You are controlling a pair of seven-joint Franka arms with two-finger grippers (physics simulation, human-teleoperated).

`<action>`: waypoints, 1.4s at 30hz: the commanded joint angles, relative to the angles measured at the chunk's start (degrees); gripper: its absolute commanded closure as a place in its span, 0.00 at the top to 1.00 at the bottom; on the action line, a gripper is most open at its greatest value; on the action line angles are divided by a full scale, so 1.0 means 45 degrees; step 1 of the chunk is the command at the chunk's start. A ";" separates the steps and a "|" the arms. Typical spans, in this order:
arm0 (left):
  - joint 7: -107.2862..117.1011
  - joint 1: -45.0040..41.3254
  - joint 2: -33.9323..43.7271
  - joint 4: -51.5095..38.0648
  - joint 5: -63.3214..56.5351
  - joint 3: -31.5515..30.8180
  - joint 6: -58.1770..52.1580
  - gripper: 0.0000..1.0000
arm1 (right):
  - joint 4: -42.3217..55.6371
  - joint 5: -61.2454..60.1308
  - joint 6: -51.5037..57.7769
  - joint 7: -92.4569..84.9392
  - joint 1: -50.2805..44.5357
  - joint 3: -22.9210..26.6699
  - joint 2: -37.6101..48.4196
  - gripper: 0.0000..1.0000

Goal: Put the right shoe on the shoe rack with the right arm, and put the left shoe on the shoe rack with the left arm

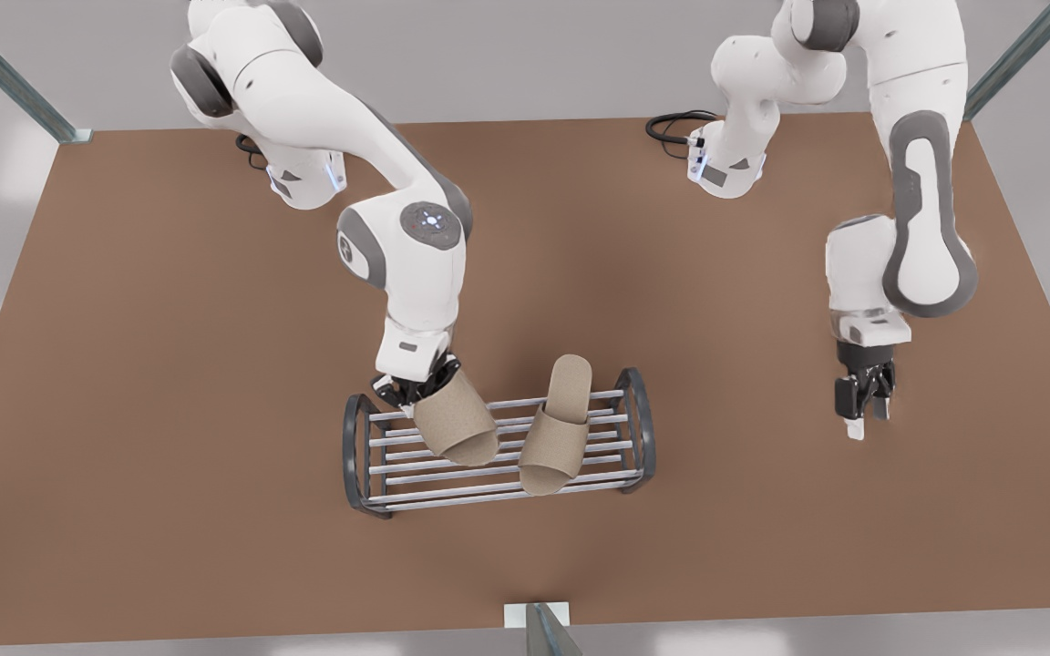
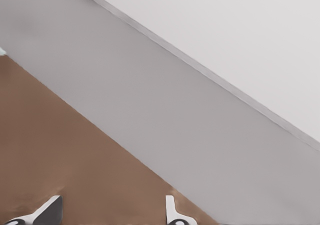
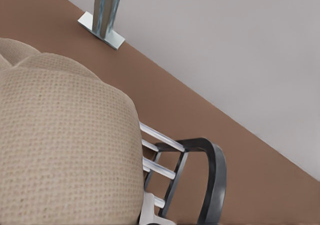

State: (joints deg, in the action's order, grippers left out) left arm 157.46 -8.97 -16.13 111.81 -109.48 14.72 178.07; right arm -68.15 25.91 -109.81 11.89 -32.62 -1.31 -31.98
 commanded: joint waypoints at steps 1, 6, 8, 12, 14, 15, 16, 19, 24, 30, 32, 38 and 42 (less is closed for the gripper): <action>-2.3805 0.0568 0.0381 0.0136 1.5705 -0.3172 -0.8212 1.00 | 0.0749 0.0278 0.0985 0.9135 -0.0368 0.0720 -0.0587 0.21; -3.3526 0.1799 0.0538 -0.8070 2.4348 -0.2588 -2.1933 1.00 | 0.1882 0.0492 0.0926 0.9057 -0.0388 0.0798 -0.1622 0.21; -3.3468 0.1720 0.0539 -0.8070 2.4173 -0.2627 -2.1934 1.00 | 0.2059 0.0785 0.0907 0.9018 -0.0680 0.1033 -0.1877 0.21; -3.3409 0.1291 0.0461 -0.7700 2.3274 -0.2705 -2.1583 1.00 | 0.2039 0.0883 0.0868 0.8881 -0.0857 0.1033 -0.1994 0.21; -3.3429 0.1291 0.0461 -0.7582 2.3294 -0.2705 -2.1641 1.00 | 0.2020 0.1156 0.0790 0.8940 -0.0974 0.1033 -0.2345 0.21; -3.3409 0.1213 0.0461 -0.7563 2.3294 -0.2705 -2.1641 1.00 | 0.2039 0.1196 0.0751 0.8979 -0.1032 0.1072 -0.2501 0.21; -3.3409 0.1212 0.0461 -0.7563 2.3294 -0.2705 -2.1661 1.00 | 0.2039 0.1312 0.0594 0.9018 -0.1149 0.1092 -0.2736 0.21; -3.3429 0.1193 0.0480 -0.7484 2.3294 -0.2705 -2.1778 1.00 | 0.2039 0.1489 0.0262 0.9467 -0.1521 0.1267 -0.3107 0.21; -3.3409 0.1193 0.0480 -0.7367 2.3294 -0.2705 -2.1778 1.00 | 0.2039 0.1664 -0.0050 0.9721 -0.1560 0.1306 -0.3478 0.21; -3.3409 0.1212 0.0461 -0.7367 2.3294 -0.2705 -2.1739 1.00 | 0.1981 0.2172 -0.0343 0.9663 -0.1540 0.1306 -0.3517 1.00; -3.3409 0.1212 0.0461 -0.7367 2.3294 -0.2705 -2.1719 1.00 | 0.1981 0.2211 -0.0402 0.9604 -0.1521 0.1287 -0.3498 1.00; -3.3409 0.1212 0.0461 -0.7367 2.3294 -0.2705 -2.1758 1.00 | 0.1864 0.2211 -0.0421 0.9018 -0.1170 0.1287 -0.3361 1.00; -3.3409 0.1174 0.0461 -0.7367 2.3294 -0.2705 -2.1778 1.00 | 0.0985 0.2094 -0.0402 0.7534 -0.0603 0.1130 -0.2404 1.00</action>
State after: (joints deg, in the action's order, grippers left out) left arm 21.94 -3.62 -14.13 78.69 -4.62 2.54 80.29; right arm -63.20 35.61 -111.29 49.19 -35.69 3.84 -43.80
